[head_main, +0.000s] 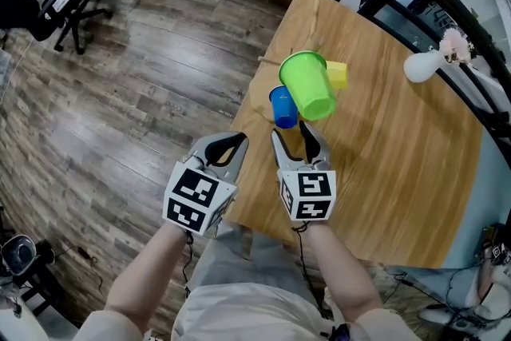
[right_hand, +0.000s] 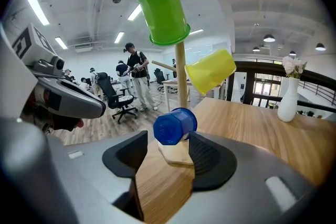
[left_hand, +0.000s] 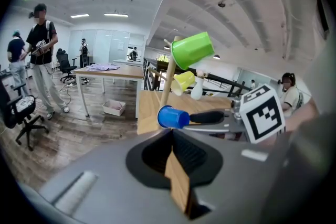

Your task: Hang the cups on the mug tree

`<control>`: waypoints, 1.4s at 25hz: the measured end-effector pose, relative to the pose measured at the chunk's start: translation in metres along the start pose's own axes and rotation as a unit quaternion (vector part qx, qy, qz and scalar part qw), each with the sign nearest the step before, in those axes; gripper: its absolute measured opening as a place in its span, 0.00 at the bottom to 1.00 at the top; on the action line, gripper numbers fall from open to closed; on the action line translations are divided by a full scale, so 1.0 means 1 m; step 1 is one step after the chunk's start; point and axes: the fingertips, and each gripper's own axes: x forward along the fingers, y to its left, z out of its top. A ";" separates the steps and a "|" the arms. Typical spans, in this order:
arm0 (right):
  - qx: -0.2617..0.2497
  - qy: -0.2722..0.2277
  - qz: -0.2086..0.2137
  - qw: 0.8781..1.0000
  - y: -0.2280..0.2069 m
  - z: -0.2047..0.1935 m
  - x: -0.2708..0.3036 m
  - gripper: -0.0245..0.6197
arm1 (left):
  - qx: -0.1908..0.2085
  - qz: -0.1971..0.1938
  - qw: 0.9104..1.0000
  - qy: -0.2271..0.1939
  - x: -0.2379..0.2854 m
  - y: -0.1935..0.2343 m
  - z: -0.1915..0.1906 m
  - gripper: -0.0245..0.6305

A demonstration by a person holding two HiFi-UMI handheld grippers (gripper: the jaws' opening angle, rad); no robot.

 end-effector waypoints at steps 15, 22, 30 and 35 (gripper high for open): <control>0.014 -0.068 -0.016 0.997 -0.012 0.051 -0.069 0.32 | 0.013 0.006 1.000 -0.026 -0.038 -0.022 0.027 0.04; 0.004 -0.110 -0.007 0.994 -0.002 0.086 -0.123 0.19 | 0.023 0.006 0.998 -0.059 -0.069 -0.042 0.053 0.04; -0.017 -0.162 0.015 0.987 0.022 0.126 -0.188 0.06 | 0.039 0.005 0.995 -0.091 -0.114 -0.068 0.073 0.04; -0.037 -0.197 0.026 0.979 0.038 0.158 -0.232 0.05 | 0.038 -0.005 0.991 -0.131 -0.146 -0.092 0.092 0.04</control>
